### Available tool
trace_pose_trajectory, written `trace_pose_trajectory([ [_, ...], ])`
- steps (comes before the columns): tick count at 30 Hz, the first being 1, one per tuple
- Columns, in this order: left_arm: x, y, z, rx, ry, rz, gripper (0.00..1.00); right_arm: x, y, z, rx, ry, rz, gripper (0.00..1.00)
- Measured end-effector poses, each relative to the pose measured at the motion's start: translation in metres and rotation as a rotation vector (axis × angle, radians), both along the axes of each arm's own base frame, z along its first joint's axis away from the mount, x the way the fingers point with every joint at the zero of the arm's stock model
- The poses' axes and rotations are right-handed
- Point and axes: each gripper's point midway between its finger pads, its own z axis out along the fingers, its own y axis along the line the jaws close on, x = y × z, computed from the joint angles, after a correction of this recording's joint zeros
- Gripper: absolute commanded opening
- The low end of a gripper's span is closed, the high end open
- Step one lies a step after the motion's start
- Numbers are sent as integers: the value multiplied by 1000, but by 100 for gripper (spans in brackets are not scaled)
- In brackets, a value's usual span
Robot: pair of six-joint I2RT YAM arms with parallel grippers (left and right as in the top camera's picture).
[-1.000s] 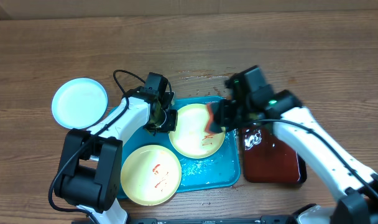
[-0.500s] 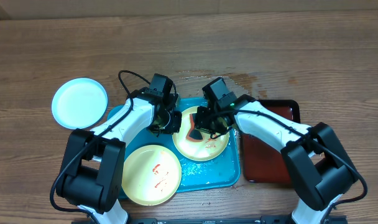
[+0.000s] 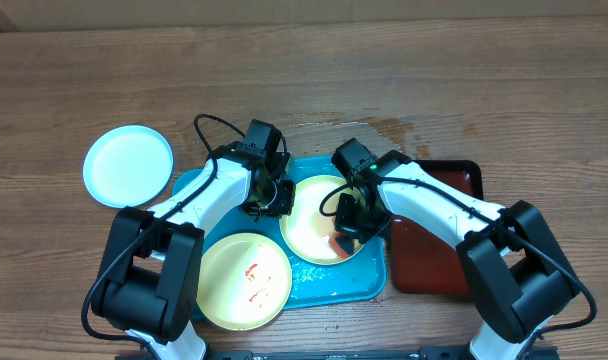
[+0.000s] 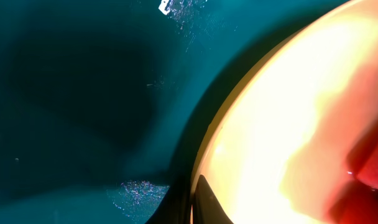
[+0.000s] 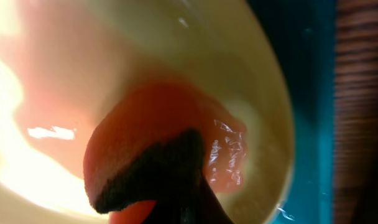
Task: Clean dirty plates on tray and stack at the side
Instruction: 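Carry the sponge with the right gripper onto the upper yellow plate, then scrub the yellow plate's red smear with the sponge, left gripper holding rim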
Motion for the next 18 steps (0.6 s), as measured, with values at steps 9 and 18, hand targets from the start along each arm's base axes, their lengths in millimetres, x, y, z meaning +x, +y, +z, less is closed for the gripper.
trace_pose_trajectory([
  [9, 0, 0, 0, 0, 0, 0, 4, 16, -16, 2, -119, -92, 15, 4],
  [18, 1, 0, 0, 1, -3, 3, 4, 61, -12, 7, -124, -281, -29, 4],
])
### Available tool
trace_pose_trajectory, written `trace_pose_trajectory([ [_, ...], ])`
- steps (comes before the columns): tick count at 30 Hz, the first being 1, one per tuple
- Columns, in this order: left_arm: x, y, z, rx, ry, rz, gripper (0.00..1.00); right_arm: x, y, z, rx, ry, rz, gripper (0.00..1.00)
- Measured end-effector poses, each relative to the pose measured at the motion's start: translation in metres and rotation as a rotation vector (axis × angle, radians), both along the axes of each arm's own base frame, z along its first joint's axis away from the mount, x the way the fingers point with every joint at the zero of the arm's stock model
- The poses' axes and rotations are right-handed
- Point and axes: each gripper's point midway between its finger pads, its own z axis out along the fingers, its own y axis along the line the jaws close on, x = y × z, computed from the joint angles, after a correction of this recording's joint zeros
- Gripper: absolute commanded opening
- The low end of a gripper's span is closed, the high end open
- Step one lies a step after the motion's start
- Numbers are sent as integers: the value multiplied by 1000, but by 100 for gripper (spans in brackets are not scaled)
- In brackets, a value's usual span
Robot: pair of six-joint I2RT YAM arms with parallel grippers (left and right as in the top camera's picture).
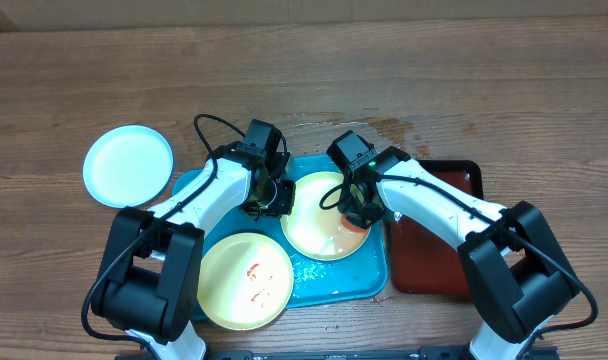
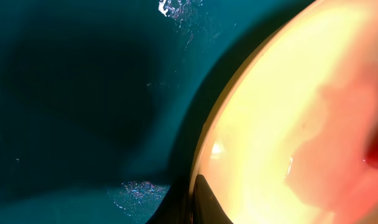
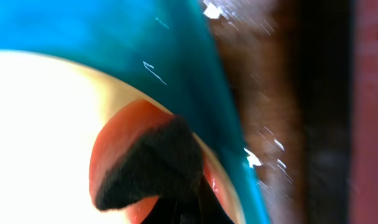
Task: Clean dirty plates on tray and stack at the side
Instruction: 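Scrub the yellow plate's red smear with the sponge, left gripper holding rim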
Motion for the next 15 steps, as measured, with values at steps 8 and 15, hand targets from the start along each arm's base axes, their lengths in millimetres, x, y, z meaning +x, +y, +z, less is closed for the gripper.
trace_pose_trajectory([
  [8, 0, 0, 0, 2, -1, 0, 4, 12, 44, 7, 199, -40, 82, 4],
  [15, 0, 0, 0, 2, -1, 0, 4, -3, 68, 7, 279, -1, 125, 4],
])
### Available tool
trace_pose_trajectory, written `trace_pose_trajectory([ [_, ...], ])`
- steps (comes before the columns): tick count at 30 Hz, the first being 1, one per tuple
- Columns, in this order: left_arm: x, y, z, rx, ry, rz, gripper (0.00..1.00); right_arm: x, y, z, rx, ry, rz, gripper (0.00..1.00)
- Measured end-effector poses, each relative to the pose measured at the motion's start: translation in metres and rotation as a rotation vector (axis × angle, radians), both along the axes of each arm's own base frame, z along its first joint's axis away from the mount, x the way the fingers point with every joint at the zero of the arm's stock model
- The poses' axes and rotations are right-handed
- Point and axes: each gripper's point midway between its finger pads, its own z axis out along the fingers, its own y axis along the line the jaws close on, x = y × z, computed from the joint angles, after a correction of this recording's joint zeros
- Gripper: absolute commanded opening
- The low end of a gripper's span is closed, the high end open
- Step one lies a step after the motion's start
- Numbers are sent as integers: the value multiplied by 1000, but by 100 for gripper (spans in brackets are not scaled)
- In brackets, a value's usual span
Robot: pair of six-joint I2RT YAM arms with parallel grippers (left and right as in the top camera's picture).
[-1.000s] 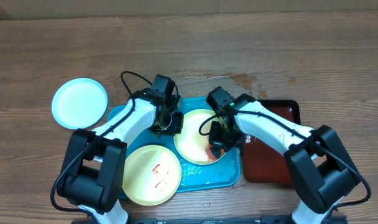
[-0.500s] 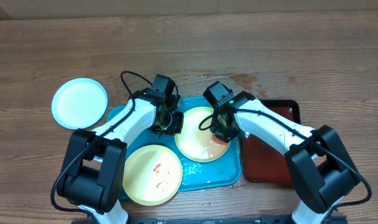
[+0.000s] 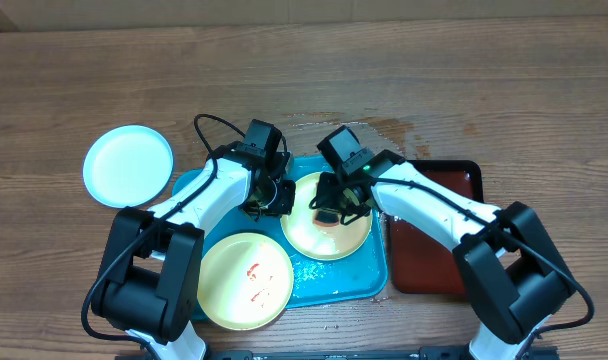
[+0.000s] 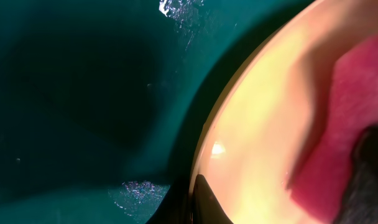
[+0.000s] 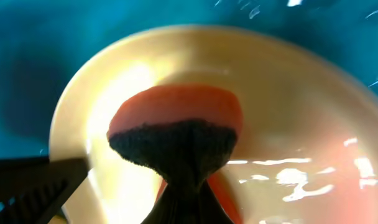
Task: Clean dirty plates on tray and stack at the side
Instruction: 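Scrub the yellow plate's red smear with the sponge, left gripper holding rim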
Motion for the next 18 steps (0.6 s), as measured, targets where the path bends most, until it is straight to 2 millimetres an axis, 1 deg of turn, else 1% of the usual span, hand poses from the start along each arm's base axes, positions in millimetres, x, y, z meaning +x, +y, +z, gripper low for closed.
trace_pose_trajectory([
  [5, 0, 2, -1, 12, 1, 2, 4, -18, 19, -14, 68, 66, 37, 4],
  [8, -1, 5, -1, 19, 5, 5, 4, -24, 23, -16, 90, 104, 41, 4],
  [13, -2, 5, -1, 19, 8, 6, 4, -35, 18, -16, 79, 168, 37, 4],
  [18, -2, 4, -1, 19, 7, 5, 5, -49, 0, -16, 16, 252, 17, 4],
])
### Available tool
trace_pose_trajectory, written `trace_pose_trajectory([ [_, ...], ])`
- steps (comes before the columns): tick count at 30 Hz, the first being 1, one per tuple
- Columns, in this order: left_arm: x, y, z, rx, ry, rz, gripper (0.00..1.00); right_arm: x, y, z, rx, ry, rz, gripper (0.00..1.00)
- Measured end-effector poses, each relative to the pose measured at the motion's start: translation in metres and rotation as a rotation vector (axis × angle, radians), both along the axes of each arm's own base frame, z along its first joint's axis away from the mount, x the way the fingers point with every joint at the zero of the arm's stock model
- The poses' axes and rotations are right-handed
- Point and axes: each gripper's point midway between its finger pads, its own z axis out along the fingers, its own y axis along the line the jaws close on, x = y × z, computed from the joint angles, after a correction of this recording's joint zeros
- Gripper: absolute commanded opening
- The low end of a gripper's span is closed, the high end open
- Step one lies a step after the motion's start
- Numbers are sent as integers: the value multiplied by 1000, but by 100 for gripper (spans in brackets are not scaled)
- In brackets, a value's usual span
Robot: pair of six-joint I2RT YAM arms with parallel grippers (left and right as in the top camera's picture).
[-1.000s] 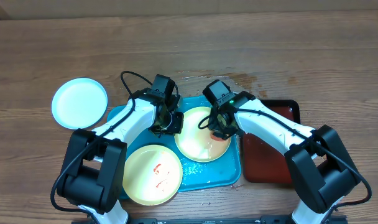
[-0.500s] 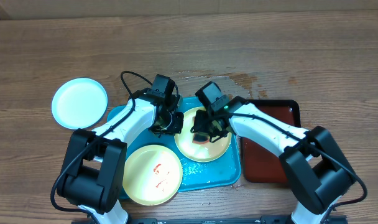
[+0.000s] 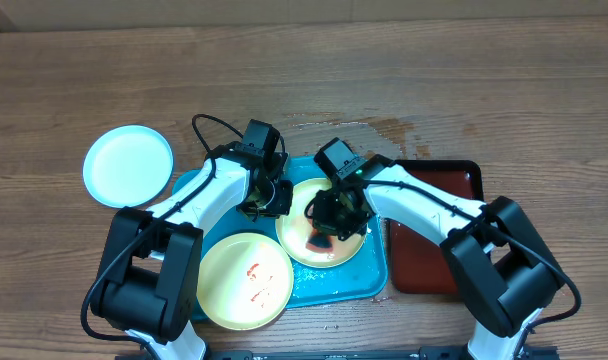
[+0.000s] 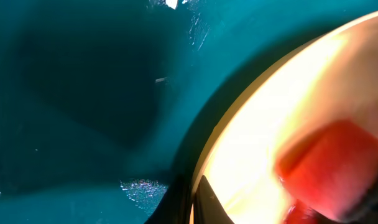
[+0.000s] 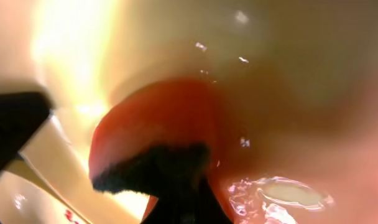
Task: Clean dirty plates on tray and stack at the side
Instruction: 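Scrub the yellow plate's red smear with the sponge, left gripper holding rim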
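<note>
A yellow plate (image 3: pixel 346 243) lies in the middle of the blue tray (image 3: pixel 334 281). My left gripper (image 3: pixel 274 200) is shut on the plate's left rim; in the left wrist view one dark finger sits on each side of the rim (image 4: pixel 192 199). My right gripper (image 3: pixel 326 222) is shut on a red sponge (image 3: pixel 316 240) with a dark back, pressed on the plate's lower left part. The sponge (image 5: pixel 158 118) fills the right wrist view over the wet plate (image 5: pixel 288 74). A second yellow plate (image 3: pixel 244 281) with red stains sits at the tray's front left.
A pale blue-white plate (image 3: pixel 128 166) lies on the wooden table left of the tray. A dark red tray (image 3: pixel 434 245) stands right of the blue one. Water shines on the table (image 3: pixel 384 127) behind the trays.
The right gripper has moved the sponge from the plate's upper middle to its lower left part. The left gripper still holds the rim in the same place.
The sponge was at the plate's lower right edge, over a red smear. Then it was at the right edge, then at the upper middle, and now at the lower left. The left gripper held the plate's rim at every moment.
</note>
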Motion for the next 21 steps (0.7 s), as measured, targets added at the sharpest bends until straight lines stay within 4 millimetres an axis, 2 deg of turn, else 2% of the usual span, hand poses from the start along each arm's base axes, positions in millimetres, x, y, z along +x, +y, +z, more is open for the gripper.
trace_pose_trajectory([
  [8, -1, -5, 1, -17, 0, -9, 4, -3, -34, -1, -92, 60, -17, 4],
  [15, -2, -10, 1, -34, 5, -14, 4, 13, -52, -2, -162, -1, -22, 4],
  [21, -3, -9, 1, -30, 10, -2, 4, 29, -76, -2, -290, -84, -37, 4],
])
